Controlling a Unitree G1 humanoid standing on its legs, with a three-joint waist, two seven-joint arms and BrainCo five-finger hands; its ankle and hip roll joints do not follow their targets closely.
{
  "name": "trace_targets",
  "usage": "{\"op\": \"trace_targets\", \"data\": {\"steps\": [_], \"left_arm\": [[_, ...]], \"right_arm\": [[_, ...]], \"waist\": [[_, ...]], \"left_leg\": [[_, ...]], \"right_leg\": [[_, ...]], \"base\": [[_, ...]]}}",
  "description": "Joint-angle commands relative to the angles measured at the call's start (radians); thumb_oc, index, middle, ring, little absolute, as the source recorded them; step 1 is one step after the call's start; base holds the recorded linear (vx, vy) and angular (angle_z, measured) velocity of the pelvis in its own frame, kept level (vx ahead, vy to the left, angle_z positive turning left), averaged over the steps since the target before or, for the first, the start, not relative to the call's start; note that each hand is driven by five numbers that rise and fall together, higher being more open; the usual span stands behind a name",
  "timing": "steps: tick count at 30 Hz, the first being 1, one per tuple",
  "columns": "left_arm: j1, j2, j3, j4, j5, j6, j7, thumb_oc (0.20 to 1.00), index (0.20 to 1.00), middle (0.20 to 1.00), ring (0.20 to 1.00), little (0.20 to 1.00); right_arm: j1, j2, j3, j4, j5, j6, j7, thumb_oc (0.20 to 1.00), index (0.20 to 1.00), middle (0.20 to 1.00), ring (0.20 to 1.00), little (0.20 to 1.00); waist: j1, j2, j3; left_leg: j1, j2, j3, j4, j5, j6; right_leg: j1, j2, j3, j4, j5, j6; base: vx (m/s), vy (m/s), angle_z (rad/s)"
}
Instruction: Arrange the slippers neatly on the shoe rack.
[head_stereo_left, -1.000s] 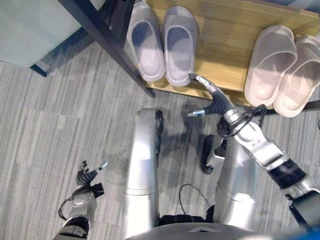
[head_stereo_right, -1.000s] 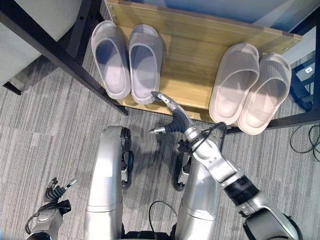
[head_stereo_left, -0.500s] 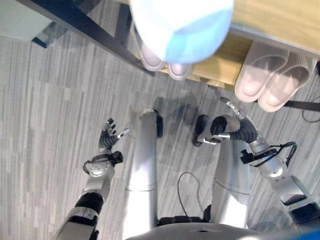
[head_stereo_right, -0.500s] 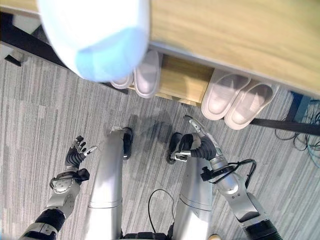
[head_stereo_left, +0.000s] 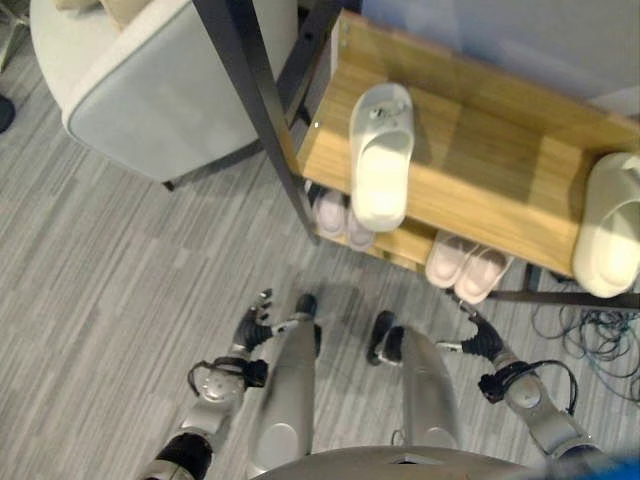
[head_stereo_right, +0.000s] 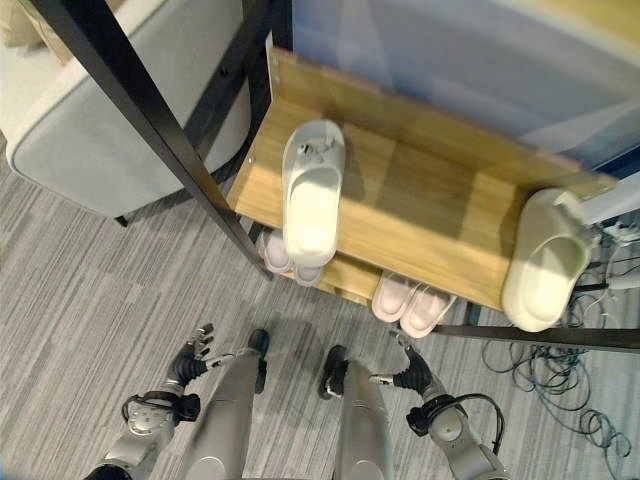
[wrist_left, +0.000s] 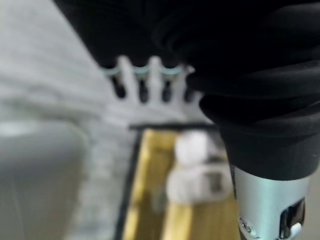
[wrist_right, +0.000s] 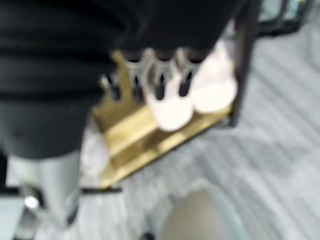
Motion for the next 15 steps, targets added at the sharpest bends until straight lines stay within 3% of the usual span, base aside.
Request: {"op": "trace_targets", "data": {"steps": [1,5,6,10,15], "left_arm": [[-0.012,-0.002,-0.046,-0.045,0.136,-0.02,-0.024,1.0,1.0,1.0,1.0,1.0],[-0.053,-0.022,-0.098,-0.042,0.209,-0.01,-0.01,1.0,1.0,1.0,1.0,1.0],[-0.093,-0.014,-0.153,-0.078,0.282,-0.013,-0.004,1.0,1.0,1.0,1.0,1.0],[-0.16,0.009,-0.234,-0.257,0.271,-0.038,-0.047,1.0,1.0,1.0,1.0,1.0],[-0.244,0.004,-0.289,-0.342,0.291,-0.048,-0.051,1.0,1.0,1.0,1.0,1.0]], "right_arm": [[0.002,-0.008,0.015,0.066,0.049,-0.009,-0.031,1.0,1.0,1.0,1.0,1.0],[-0.019,0.017,0.02,0.195,0.068,0.004,-0.037,1.0,1.0,1.0,1.0,1.0],[-0.035,0.024,0.019,0.3,0.083,0.013,-0.038,1.0,1.0,1.0,1.0,1.0],[-0.036,0.063,-0.001,0.407,0.123,0.029,-0.021,1.0,1.0,1.0,1.0,1.0],[-0.033,0.08,0.003,0.446,0.118,0.037,-0.019,1.0,1.0,1.0,1.0,1.0]], "waist": [[-0.008,0.033,-0.005],[-0.015,0.047,-0.059],[-0.022,0.061,-0.095],[-0.044,0.096,-0.168],[-0.068,0.121,-0.204]], "left_leg": [[0.117,0.054,-0.027,-0.214,0.073,-0.026],[0.244,0.067,0.001,-0.338,0.103,-0.026],[0.318,0.069,0.015,-0.406,0.113,-0.025],[0.441,0.066,0.041,-0.505,0.13,-0.023],[0.48,0.056,0.073,-0.513,0.123,-0.029]], "right_leg": [[0.143,-0.006,-0.007,-0.211,0.116,0.076],[0.248,0.004,0.002,-0.335,0.161,0.093],[0.305,0.011,0.011,-0.398,0.18,0.102],[0.409,0.026,0.038,-0.492,0.203,0.116],[0.458,0.022,0.063,-0.548,0.226,0.129]], "base": [[0.18,-0.039,-0.19],[0.19,-0.031,-0.13],[0.19,-0.029,-0.23],[0.21,-0.046,-0.26],[0.1,-0.034,-0.24]]}}
